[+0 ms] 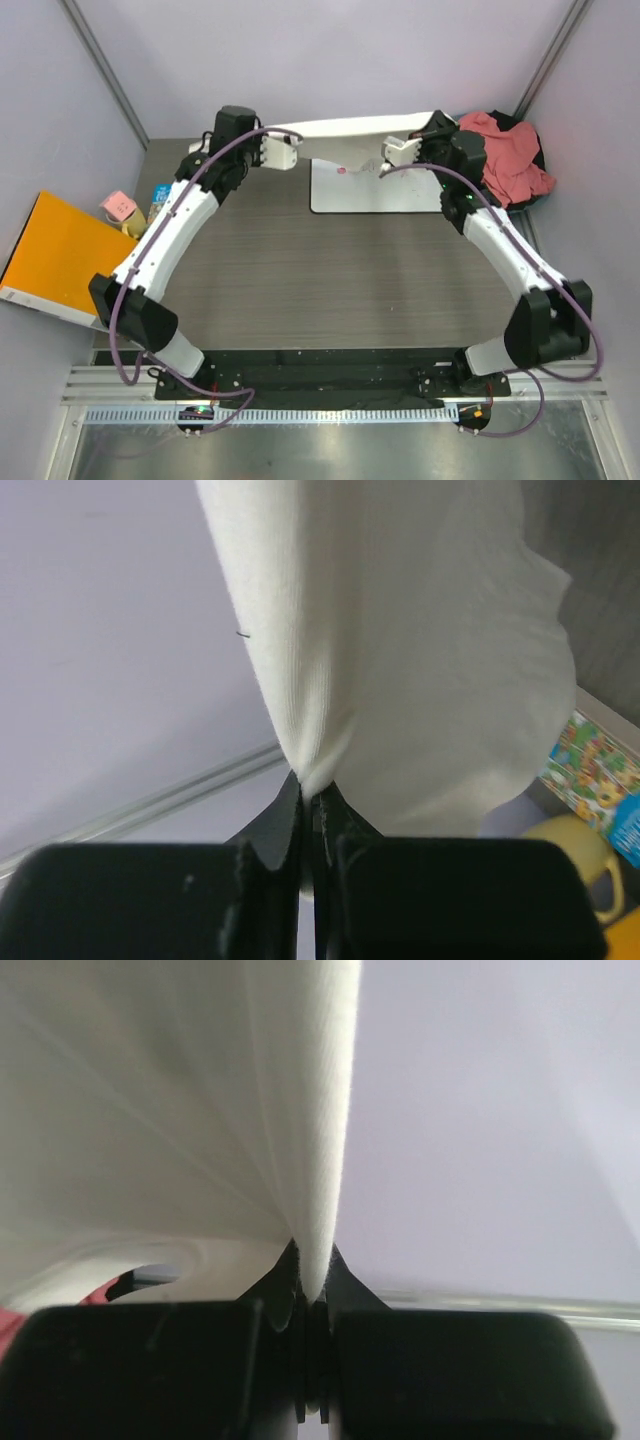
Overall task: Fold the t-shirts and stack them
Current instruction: Fold the flattened tshirt in 1/3 of the way
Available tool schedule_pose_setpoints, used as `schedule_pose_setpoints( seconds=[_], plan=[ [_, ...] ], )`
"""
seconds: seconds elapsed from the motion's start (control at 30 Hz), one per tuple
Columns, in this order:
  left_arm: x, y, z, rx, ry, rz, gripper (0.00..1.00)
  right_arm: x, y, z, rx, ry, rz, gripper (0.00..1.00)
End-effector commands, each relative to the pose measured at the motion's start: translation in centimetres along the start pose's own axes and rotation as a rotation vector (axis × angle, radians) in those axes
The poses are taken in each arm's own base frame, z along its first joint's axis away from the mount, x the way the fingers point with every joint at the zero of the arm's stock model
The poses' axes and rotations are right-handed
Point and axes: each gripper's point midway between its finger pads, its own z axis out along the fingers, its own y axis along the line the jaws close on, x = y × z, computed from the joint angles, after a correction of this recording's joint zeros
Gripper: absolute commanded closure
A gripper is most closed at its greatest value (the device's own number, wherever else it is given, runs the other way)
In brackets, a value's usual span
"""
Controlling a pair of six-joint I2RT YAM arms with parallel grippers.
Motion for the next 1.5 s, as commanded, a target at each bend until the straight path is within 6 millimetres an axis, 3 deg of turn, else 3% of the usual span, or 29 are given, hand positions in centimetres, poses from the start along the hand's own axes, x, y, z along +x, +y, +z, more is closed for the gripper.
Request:
schedule_pose_setpoints(
  seconds=[0.0, 0.03, 0.1, 0.13, 0.27, 0.33, 0.43, 0.6, 0.67, 0.7, 0.73, 0.77, 0.8, 0.83, 0.87, 0.9, 0.93, 1.0, 1.03, 1.13, 1.17, 1.2, 1.23, 1.27, 1.3, 1.33, 1.4, 1.43, 1.47],
  plan=[
    [4.0, -3.9, -7.5, 0.125, -0.024, -0.043, 1.0, 0.0, -2.8, -7.2, -0.085, -0.057, 0.01, 0.99],
    [4.9, -4.2, -10.4, 0.115, -0.051, -0.054, 1.0, -0.3, -4.4, -9.5, -0.072, -0.072, 0.013, 0.99],
    [4.7, -7.1, -12.3, 0.184, -0.131, 0.005, 1.0, -1.0, -4.3, -11.6, -0.115, -0.112, 0.044, 0.99],
    [5.4, -6.2, -15.0, 0.115, -0.165, -0.007, 1.0, -1.1, -5.6, -13.1, -0.09, -0.119, 0.045, 0.99],
    [5.2, -3.6, -19.1, -0.023, -0.273, -0.04, 1.0, -1.1, -8.8, -15.4, -0.05, -0.119, 0.062, 0.99],
    [5.4, -2.5, -19.7, -0.045, -0.263, -0.048, 1.0, -1.0, -9.5, -15.2, -0.042, -0.118, 0.078, 0.99],
    [5.6, -2.6, -18.2, 0.003, -0.236, -0.025, 1.0, -0.8, -8.9, -13.1, -0.072, -0.107, 0.074, 0.99],
    [6.1, -8.1, -11.2, 0.274, -0.219, 0.07, 1.0, -0.8, -3.9, -7.3, -0.181, -0.111, 0.001, 0.99],
    [6.6, -8.4, -8.9, 0.309, -0.204, 0.104, 1.0, -0.6, -3.8, -5.2, -0.16, -0.105, -0.031, 0.99],
    [7.2, -8.9, -6.8, 0.344, -0.177, 0.099, 1.0, -0.7, -2.2, -3.3, -0.185, -0.105, -0.044, 0.99],
    [7.4, -8.7, -5.7, 0.353, -0.162, 0.103, 1.0, -0.4, -3.9, -2.4, -0.125, -0.092, -0.06, 0.99],
    [8.4, -6.4, -5.0, 0.294, -0.114, 0.125, 1.0, -0.2, -4.5, -1.7, -0.103, -0.086, -0.075, 0.99],
    [9.0, -5.9, -3.1, 0.287, -0.083, 0.126, 1.0, 0.1, -3.8, -0.1, -0.109, -0.076, -0.081, 0.99],
    [9.6, -3.3, -2.8, 0.218, -0.055, 0.13, 1.0, 0.5, -7.1, 0.4, -0.022, -0.053, -0.093, 0.99],
    [10.1, -1.6, -2.3, 0.168, -0.033, 0.144, 1.0, 0.7, -8.2, 0.9, 0.005, -0.044, -0.104, 0.99],
    [10.9, 1.9, -1.8, 0.044, 0.014, 0.139, 1.0, 1.3, -9.8, 1.1, 0.038, -0.031, -0.123, 0.99],
    [11.7, 4.4, -1.6, -0.027, 0.046, 0.133, 1.0, 1.7, -13.0, 1.1, 0.108, -0.01, -0.14, 0.99],
    [12.5, 9.2, -2.5, -0.191, 0.101, 0.131, 1.0, 2.5, -16.2, 0.5, 0.171, 0.014, -0.174, 0.99],
    [12.5, 11.2, -3.4, -0.261, 0.106, 0.122, 1.0, 2.7, -19.3, -0.8, 0.227, 0.022, -0.186, 0.99],
    [12.1, 14.0, -5.9, -0.404, 0.093, 0.109, 1.0, 2.6, -21.0, -2.4, 0.23, 0.003, -0.214, 0.99],
    [11.9, 13.5, -6.0, -0.403, 0.088, 0.107, 1.0, 2.3, -21.7, -3.7, 0.239, -0.011, -0.215, 0.99],
    [11.7, 12.8, -6.4, -0.397, 0.083, 0.114, 1.0, 2.1, -21.0, -4.0, 0.218, -0.021, -0.207, 0.99],
    [10.9, 9.0, -4.2, -0.307, 0.056, 0.144, 1.0, 1.9, -17.3, -3.5, 0.118, -0.044, -0.184, 0.99],
    [11.0, 8.2, -6.0, -0.318, 0.045, 0.157, 1.0, 1.7, -16.5, -4.7, 0.093, -0.049, -0.17, 0.99],
    [10.8, 6.1, -5.5, -0.288, 0.03, 0.171, 1.0, 1.8, -14.1, -4.9, 0.036, -0.051, -0.156, 0.99],
    [10.2, 0.2, -3.0, -0.157, 0.0, 0.204, 1.0, 1.6, -7.3, -4.7, -0.118, -0.061, -0.126, 0.99],
    [9.9, -4.5, -3.5, -0.083, -0.031, 0.24, 1.0, 1.4, -2.0, -6.9, -0.242, -0.064, -0.109, 0.99],
    [9.6, -11.2, -2.2, 0.059, -0.059, 0.24, 1.0, 0.9, 5.9, -8.5, -0.417, -0.085, -0.089, 0.99],
    [9.2, -13.5, -2.8, 0.094, -0.09, 0.25, 1.0, 0.5, 9.1, -9.9, -0.491, -0.099, -0.092, 0.99]
  ],
)
